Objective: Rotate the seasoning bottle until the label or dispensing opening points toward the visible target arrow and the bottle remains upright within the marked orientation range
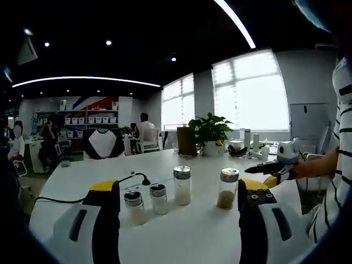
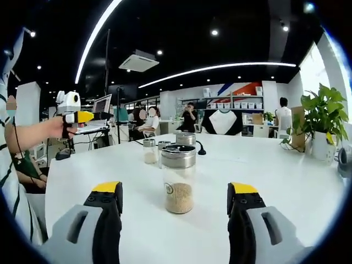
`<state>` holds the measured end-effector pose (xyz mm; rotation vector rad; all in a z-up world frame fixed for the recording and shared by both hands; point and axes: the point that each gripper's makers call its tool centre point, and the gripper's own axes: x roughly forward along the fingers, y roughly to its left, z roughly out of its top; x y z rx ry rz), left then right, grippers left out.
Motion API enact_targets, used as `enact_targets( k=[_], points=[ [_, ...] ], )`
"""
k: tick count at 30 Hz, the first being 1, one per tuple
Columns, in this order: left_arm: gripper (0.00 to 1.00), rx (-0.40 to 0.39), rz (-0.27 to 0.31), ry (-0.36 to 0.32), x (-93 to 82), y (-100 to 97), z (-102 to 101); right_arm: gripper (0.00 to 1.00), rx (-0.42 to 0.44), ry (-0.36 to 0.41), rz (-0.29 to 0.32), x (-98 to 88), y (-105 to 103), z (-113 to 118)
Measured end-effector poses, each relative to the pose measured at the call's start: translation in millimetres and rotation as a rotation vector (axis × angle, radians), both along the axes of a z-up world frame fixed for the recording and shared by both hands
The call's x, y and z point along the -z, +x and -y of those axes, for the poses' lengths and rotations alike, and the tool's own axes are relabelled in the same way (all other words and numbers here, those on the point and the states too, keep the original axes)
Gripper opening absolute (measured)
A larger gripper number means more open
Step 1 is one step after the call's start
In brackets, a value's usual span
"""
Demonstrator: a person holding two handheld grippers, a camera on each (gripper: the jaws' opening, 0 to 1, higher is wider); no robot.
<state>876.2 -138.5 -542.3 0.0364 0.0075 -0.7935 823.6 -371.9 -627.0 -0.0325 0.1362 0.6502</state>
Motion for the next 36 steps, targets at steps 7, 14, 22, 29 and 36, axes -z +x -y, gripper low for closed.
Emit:
enact_targets(
  k=[7,14,22,29,36],
  points=[
    [0.90,0.081,-0.032,0.005,4.2,13.1,26,0.76,-0.014,-0.008,-0.004,-0.1,-2,-2],
    [0.88,0.149,-0.064,-0.003,2.5,24.3,57,0.74,-0.026,-0.007,-0.007,-1.2,-4,-5],
    [0.80,0.222,-0.094,0.042,8.6,46.6,84,0.69,-0.035,-0.002,-0.025,1.2,-6,-3],
    [0.76,0.232,-0.112,0.107,27.3,66.8,105,0.67,-0.026,0.003,-0.038,1.6,-8,4],
    [0.71,0.235,-0.104,0.145,35.9,80.0,124,0.65,-0.013,0.005,-0.043,1.9,-11,9]
  ],
)
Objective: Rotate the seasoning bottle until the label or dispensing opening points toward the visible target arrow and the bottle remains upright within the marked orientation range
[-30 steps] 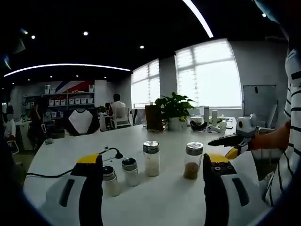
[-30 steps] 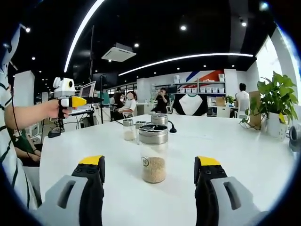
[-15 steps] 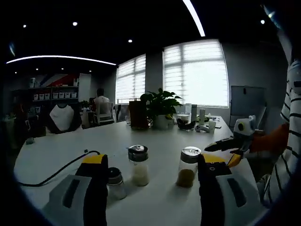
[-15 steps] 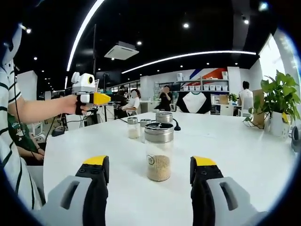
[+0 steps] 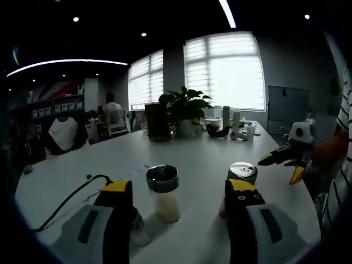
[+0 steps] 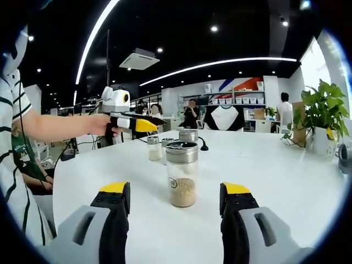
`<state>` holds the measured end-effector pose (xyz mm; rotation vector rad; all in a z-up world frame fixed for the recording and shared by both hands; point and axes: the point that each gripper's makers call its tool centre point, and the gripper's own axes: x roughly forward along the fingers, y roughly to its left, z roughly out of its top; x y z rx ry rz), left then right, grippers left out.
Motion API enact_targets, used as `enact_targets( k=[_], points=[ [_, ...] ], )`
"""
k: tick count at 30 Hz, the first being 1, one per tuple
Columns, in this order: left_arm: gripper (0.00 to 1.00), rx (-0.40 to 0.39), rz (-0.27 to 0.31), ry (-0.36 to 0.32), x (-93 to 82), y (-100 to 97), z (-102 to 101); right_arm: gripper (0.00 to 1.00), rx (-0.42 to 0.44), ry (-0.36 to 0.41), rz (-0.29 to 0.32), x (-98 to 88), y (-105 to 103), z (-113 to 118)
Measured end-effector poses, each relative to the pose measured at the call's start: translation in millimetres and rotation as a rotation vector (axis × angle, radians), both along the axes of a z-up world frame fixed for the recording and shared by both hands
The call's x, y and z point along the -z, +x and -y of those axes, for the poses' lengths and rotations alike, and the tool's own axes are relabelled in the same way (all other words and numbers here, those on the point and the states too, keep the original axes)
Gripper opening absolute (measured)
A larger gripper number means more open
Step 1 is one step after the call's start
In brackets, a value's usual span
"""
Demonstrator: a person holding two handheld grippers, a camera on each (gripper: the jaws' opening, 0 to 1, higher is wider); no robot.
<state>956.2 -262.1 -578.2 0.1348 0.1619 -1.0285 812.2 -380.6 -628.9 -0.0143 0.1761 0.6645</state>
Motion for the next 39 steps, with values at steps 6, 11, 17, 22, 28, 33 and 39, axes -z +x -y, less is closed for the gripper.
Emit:
enact_targets(
  k=[6,11,17,22,28,33,39],
  points=[
    [0.71,-0.006,-0.026,0.024,9.6,14.3,8,0.63,0.004,0.002,-0.001,-0.1,-1,1],
    [0.68,-0.004,-0.025,0.033,12.5,21.7,14,0.61,0.007,0.002,-0.003,0.1,-1,3],
    [0.67,-0.012,-0.024,0.047,20.6,33.5,21,0.61,0.015,0.007,-0.003,-0.4,-2,6],
    [0.67,-0.038,-0.042,0.028,26.8,44.4,22,0.59,0.023,0.011,-0.007,0.8,-2,9],
    [0.63,-0.044,-0.041,0.013,29.1,49.7,28,0.59,0.031,0.016,-0.011,1.9,-3,13],
    [0.60,-0.046,-0.031,0.039,35.1,56.3,31,0.58,0.031,0.018,-0.018,2.9,-3,14],
    [0.53,-0.051,-0.014,0.036,34.0,60.9,34,0.58,0.033,0.018,-0.014,1.4,-2,15]
  ],
)
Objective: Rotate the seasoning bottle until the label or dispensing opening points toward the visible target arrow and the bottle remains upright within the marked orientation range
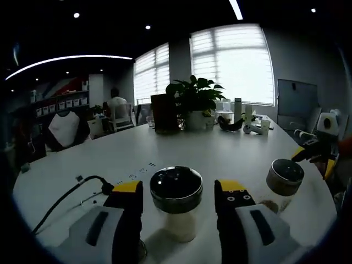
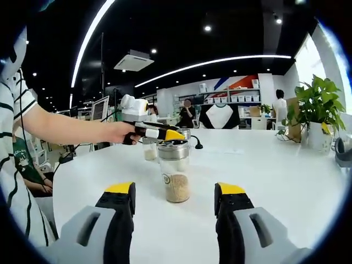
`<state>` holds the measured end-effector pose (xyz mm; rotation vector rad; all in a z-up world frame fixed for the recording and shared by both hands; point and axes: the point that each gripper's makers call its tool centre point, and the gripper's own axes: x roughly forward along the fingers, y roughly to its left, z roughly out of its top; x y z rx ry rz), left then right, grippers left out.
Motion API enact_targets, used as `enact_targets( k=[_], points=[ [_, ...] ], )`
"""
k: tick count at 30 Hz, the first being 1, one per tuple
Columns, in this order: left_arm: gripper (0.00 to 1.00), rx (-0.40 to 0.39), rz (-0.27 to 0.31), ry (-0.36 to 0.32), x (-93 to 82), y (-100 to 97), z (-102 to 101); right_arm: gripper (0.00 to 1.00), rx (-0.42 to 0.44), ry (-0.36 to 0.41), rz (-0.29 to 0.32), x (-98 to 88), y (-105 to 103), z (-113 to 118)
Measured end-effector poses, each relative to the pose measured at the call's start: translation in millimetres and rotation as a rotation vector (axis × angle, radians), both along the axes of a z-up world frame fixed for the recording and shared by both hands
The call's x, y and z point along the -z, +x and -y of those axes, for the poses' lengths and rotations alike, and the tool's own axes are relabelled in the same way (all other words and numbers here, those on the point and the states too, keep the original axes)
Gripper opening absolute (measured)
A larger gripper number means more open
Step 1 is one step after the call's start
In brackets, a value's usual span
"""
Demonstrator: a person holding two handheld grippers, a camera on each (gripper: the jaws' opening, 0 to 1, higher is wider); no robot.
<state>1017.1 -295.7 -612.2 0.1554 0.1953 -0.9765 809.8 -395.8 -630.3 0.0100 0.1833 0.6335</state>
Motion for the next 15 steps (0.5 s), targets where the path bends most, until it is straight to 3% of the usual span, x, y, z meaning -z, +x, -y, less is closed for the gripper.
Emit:
enact_targets(
  k=[4,8,15],
  points=[
    [0.52,0.002,-0.003,0.017,3.3,1.9,1.3,0.57,0.004,0.002,0.000,-0.3,0.0,1.6],
    [0.41,-0.006,-0.032,-0.006,4.6,2.7,1.2,0.57,0.007,0.002,-0.003,0.4,-0.6,2.5],
    [0.40,-0.017,-0.033,-0.005,5.7,1.5,1.3,0.56,0.014,0.003,-0.001,1.1,-2.4,5.0]
  ],
)
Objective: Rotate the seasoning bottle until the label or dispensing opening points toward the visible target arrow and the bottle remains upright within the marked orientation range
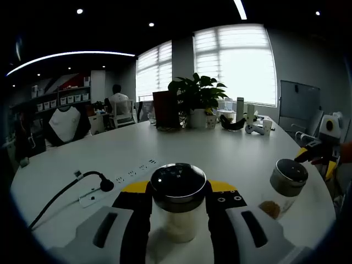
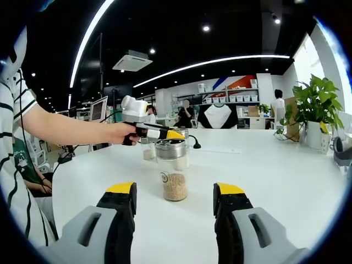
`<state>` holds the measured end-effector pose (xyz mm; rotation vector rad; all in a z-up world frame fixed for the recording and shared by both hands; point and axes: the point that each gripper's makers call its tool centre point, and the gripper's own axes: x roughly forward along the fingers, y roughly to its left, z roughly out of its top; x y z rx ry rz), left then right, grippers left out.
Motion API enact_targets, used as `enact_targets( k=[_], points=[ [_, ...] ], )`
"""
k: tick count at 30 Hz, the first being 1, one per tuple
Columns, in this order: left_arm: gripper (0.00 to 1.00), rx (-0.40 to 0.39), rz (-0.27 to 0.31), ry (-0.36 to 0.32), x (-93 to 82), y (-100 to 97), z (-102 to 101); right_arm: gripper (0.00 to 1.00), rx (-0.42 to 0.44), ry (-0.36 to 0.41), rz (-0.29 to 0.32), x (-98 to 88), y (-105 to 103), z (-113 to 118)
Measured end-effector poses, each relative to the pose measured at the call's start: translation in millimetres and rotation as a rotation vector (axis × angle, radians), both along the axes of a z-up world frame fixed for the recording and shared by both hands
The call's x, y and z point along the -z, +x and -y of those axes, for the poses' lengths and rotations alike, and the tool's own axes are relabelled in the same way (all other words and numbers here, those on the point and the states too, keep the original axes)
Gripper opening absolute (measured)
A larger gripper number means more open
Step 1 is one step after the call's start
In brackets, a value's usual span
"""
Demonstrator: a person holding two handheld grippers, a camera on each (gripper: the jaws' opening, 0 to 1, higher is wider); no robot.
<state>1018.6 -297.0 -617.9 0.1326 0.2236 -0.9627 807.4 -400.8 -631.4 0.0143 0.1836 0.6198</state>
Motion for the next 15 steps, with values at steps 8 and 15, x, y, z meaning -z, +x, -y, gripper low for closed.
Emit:
enact_targets(
  k=[8,15],
  points=[
    [0.40,0.002,0.054,0.046,-2.1,-8.5,5,0.54,0.008,0.003,0.004,-0.2,-1,2],
    [0.39,0.009,0.075,0.071,-2.9,-18.3,10,0.54,0.017,0.009,0.003,-0.6,-1,4]
  ],
)
